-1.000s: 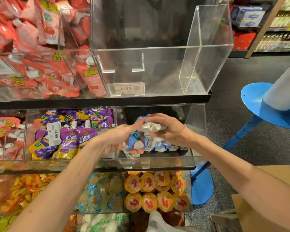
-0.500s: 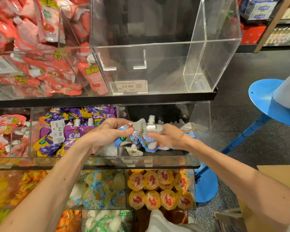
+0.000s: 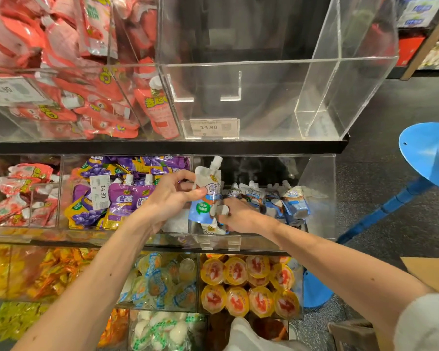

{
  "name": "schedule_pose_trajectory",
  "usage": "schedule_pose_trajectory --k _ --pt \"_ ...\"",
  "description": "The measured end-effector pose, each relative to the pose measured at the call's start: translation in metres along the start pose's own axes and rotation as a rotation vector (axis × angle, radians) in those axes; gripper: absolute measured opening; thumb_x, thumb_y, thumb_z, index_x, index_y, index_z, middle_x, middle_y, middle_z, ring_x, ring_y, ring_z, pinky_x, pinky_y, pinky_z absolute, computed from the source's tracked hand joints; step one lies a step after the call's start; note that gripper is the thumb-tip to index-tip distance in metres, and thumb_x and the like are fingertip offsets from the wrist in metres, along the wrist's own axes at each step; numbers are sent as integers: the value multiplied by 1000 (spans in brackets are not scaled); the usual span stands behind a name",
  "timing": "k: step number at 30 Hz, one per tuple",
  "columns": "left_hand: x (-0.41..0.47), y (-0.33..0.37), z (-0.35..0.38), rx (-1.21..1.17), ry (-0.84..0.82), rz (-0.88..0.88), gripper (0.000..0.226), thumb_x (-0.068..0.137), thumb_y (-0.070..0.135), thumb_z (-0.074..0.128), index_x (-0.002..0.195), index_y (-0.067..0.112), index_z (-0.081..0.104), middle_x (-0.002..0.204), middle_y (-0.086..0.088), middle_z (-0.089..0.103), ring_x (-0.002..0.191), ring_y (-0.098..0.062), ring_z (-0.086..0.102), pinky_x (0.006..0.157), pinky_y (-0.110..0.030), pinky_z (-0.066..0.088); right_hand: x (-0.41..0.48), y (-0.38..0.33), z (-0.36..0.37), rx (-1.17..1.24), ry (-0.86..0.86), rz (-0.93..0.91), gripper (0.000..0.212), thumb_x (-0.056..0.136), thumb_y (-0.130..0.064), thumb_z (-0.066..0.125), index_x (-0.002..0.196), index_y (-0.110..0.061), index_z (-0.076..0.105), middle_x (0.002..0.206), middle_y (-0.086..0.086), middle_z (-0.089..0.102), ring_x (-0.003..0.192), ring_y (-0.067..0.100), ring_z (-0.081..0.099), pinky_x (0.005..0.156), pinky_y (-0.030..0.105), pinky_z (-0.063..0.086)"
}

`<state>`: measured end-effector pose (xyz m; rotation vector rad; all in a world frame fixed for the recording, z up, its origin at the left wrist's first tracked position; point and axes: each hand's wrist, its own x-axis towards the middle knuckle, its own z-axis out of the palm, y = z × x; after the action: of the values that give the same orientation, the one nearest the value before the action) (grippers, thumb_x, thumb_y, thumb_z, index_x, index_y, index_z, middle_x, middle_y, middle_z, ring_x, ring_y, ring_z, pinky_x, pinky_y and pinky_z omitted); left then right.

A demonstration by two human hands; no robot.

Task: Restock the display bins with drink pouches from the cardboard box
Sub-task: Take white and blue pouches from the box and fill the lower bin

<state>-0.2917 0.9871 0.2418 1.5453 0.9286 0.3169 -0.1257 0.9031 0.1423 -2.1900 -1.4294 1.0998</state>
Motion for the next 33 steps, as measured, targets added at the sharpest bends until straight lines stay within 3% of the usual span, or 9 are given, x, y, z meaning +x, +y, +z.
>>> schedule_pose_trajectory --k 4,8,12,15,19,23,25,28,33 --pt "-3 1 5 35 -21 24 32 88 4 72 112 20 58 94 0 75 92 -18 72 85 -41 56 -5 6 -9 -193 -16 9 34 98 -35 55 128 -19 56 130 6 58 122 27 51 99 39 44" --pt "-5 1 14 106 -42 90 56 86 -4 71 113 43 57 102 2 71 99 -22 69 85 -43 60 -14 25 -27 -244 59 28 25 96 -31 57 116 -15 60 118 11 66 103 29 62 74 29 43" --pt "7 -3 37 191 -117 162 52 85 -11 64 103 37 65 100 8 72 95 -7 68 80 -29 57 -31 44 -42 -328 -14 123 33 95 -21 59 125 -9 57 119 13 63 101 27 62 80 35 53" --pt "21 -13 54 293 -155 211 53 82 -15 64 95 37 69 95 16 72 94 -1 66 76 -18 52 -39 56 -46 -314 -3 195 29 91 -14 57 120 -8 58 110 9 63 87 21 59 66 29 50" --pt "43 -31 67 572 -153 201 60 82 -11 64 84 48 69 101 19 69 105 -3 62 92 -30 53 -45 68 -51 -239 16 249 21 89 -11 54 108 -4 60 108 13 65 84 23 62 71 36 55" --pt "51 -37 74 680 -246 129 43 84 -6 67 90 36 64 98 16 62 94 -2 58 80 -19 44 -49 71 -52 -141 30 284 8 93 -12 56 99 -11 50 105 12 66 95 26 66 75 36 55" --pt "50 -37 76 713 -269 122 29 85 5 71 84 33 62 97 11 62 91 -10 60 79 -25 49 -50 69 -52 -128 -19 283 13 93 -15 61 100 -11 51 106 11 63 99 26 64 83 35 53" --pt "51 -38 77 918 -347 96 28 87 8 65 80 35 61 108 3 64 102 -16 61 94 -38 52 -49 57 -51 -176 -46 282 18 88 -8 60 105 -5 55 93 9 57 87 23 58 69 31 47" --pt "47 -33 70 1205 -368 124 22 92 2 53 94 22 62 109 -2 57 103 -22 53 88 -29 41 -44 41 -43 -261 -53 209 55 89 -11 65 140 -6 43 110 13 63 93 26 62 70 31 50"
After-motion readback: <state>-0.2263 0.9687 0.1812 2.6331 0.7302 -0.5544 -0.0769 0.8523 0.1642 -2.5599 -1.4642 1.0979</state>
